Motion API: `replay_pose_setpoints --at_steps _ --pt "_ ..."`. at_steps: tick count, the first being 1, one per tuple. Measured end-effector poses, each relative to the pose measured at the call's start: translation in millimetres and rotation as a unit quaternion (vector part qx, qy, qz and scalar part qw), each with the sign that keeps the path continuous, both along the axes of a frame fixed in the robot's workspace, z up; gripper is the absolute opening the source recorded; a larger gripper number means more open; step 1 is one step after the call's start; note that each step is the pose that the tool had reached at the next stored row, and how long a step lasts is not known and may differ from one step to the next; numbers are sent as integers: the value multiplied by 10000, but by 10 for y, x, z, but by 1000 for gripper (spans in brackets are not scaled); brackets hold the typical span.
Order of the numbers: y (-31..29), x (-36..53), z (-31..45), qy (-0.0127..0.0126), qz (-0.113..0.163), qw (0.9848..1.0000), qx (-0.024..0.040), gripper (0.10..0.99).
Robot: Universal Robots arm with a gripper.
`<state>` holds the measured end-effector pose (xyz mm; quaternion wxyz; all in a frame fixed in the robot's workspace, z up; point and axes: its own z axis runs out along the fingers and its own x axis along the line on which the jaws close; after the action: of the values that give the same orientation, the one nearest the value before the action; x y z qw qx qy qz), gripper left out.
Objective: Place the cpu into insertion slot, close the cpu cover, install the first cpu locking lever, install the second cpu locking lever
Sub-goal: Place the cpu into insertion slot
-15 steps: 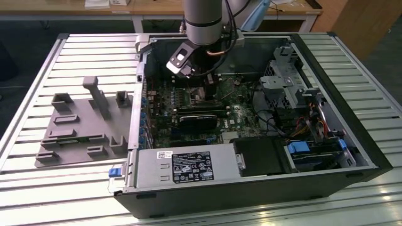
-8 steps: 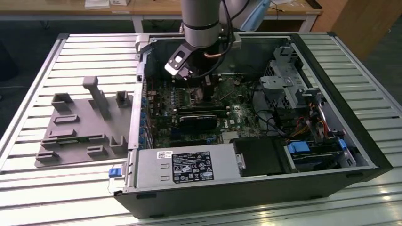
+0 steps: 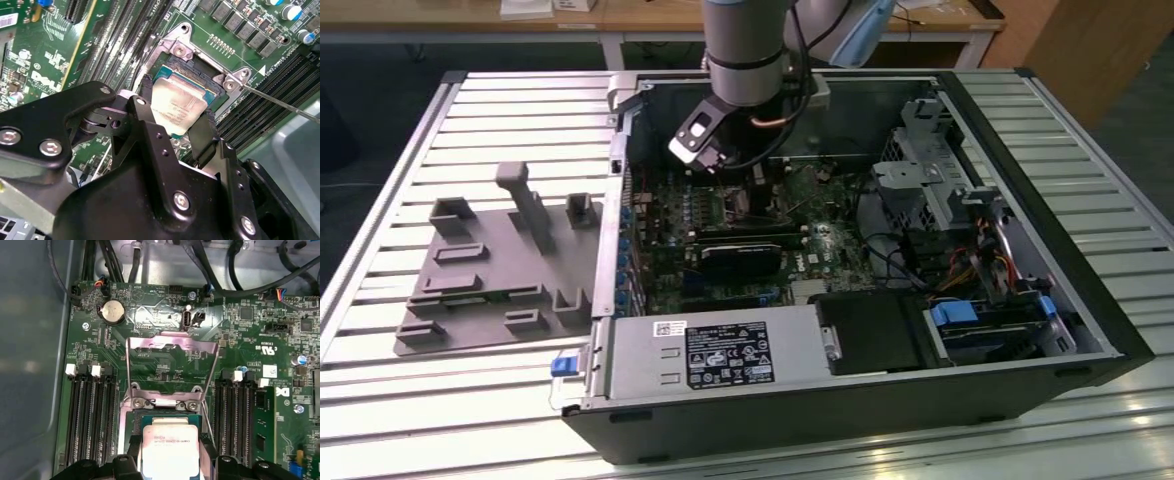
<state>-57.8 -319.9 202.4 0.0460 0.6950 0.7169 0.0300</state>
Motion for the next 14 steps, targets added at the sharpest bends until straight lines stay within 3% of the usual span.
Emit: replay_pose_setpoints --at_steps 14 --pt "47 -7 -69 0 -231 9997 0 537"
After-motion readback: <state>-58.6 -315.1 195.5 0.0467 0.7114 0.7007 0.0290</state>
